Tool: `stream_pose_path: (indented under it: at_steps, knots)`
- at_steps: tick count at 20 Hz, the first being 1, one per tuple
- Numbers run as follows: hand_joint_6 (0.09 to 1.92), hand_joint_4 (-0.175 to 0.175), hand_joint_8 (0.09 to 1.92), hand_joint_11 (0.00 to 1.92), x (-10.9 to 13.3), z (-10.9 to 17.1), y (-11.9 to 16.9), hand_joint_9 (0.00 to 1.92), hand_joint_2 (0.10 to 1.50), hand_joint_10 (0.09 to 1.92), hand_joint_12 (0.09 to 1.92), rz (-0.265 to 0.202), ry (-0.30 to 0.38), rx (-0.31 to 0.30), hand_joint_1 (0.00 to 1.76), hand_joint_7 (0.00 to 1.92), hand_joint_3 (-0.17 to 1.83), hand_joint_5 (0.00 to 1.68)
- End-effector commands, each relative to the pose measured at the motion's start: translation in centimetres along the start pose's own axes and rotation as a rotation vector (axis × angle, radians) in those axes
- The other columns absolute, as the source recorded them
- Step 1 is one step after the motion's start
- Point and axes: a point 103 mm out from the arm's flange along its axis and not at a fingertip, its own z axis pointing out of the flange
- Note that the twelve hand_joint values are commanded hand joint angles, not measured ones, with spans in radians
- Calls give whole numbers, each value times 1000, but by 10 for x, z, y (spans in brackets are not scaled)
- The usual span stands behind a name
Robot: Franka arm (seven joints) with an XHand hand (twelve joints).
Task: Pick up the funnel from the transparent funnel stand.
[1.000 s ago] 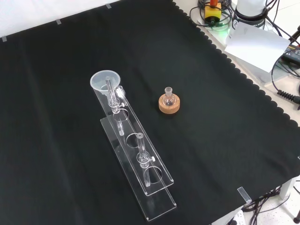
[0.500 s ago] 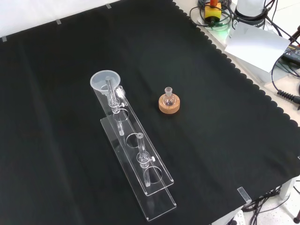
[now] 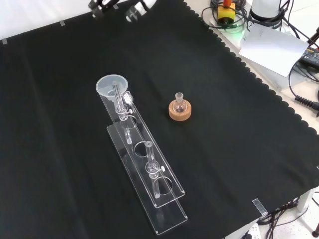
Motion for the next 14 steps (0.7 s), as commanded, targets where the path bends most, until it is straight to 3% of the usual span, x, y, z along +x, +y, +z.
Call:
stream_pose_path:
  at_steps: [1, 4, 5, 10, 14]
  knots:
    - [87, -29, 496, 0, 26, 6, 41, 165, 1193, 655, 1366, -87, -22, 19, 112, 9, 272, 238]
    - [87, -27, 525, 4, 35, 10, 50, 196, 1138, 678, 1390, -107, -40, 45, 181, 26, 247, 230]
    - [87, -27, 550, 5, 33, 10, 54, 203, 1120, 689, 1397, -67, -17, 52, 204, 25, 243, 230]
    - [87, -26, 607, 24, 50, 18, 63, 224, 1045, 714, 1415, -133, -67, 107, 286, 23, 222, 232]
    - [87, -14, 623, 81, 58, 25, 67, 249, 985, 727, 1432, -155, -85, 155, 329, 15, 201, 219]
